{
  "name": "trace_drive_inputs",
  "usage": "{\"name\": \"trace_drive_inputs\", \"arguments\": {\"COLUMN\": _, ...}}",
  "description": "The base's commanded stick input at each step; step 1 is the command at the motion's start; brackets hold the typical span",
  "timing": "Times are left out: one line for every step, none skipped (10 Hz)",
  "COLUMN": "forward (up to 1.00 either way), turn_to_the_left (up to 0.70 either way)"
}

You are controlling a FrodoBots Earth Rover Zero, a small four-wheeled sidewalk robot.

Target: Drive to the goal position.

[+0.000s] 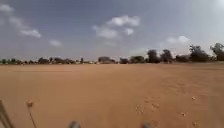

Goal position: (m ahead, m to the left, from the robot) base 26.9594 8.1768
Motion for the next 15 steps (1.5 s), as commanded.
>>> {"name": "trace_drive_inputs", "arguments": {"forward": 1.00, "turn_to_the_left": 0.00}}
{"name": "trace_drive_inputs", "arguments": {"forward": 1.00, "turn_to_the_left": 0.00}}
{"name": "trace_drive_inputs", "arguments": {"forward": 1.00, "turn_to_the_left": 0.00}}
{"name": "trace_drive_inputs", "arguments": {"forward": 1.00, "turn_to_the_left": 0.00}}
{"name": "trace_drive_inputs", "arguments": {"forward": 1.00, "turn_to_the_left": 0.00}}
{"name": "trace_drive_inputs", "arguments": {"forward": 1.00, "turn_to_the_left": 0.00}}
{"name": "trace_drive_inputs", "arguments": {"forward": 1.00, "turn_to_the_left": 0.00}}
{"name": "trace_drive_inputs", "arguments": {"forward": 1.00, "turn_to_the_left": 0.00}}
{"name": "trace_drive_inputs", "arguments": {"forward": 1.00, "turn_to_the_left": 0.00}}
{"name": "trace_drive_inputs", "arguments": {"forward": 1.00, "turn_to_the_left": 0.00}}
{"name": "trace_drive_inputs", "arguments": {"forward": 1.00, "turn_to_the_left": 0.00}}
{"name": "trace_drive_inputs", "arguments": {"forward": 1.00, "turn_to_the_left": 0.00}}
{"name": "trace_drive_inputs", "arguments": {"forward": 1.00, "turn_to_the_left": 0.00}}
{"name": "trace_drive_inputs", "arguments": {"forward": 1.00, "turn_to_the_left": 0.00}}
{"name": "trace_drive_inputs", "arguments": {"forward": 1.00, "turn_to_the_left": 0.00}}
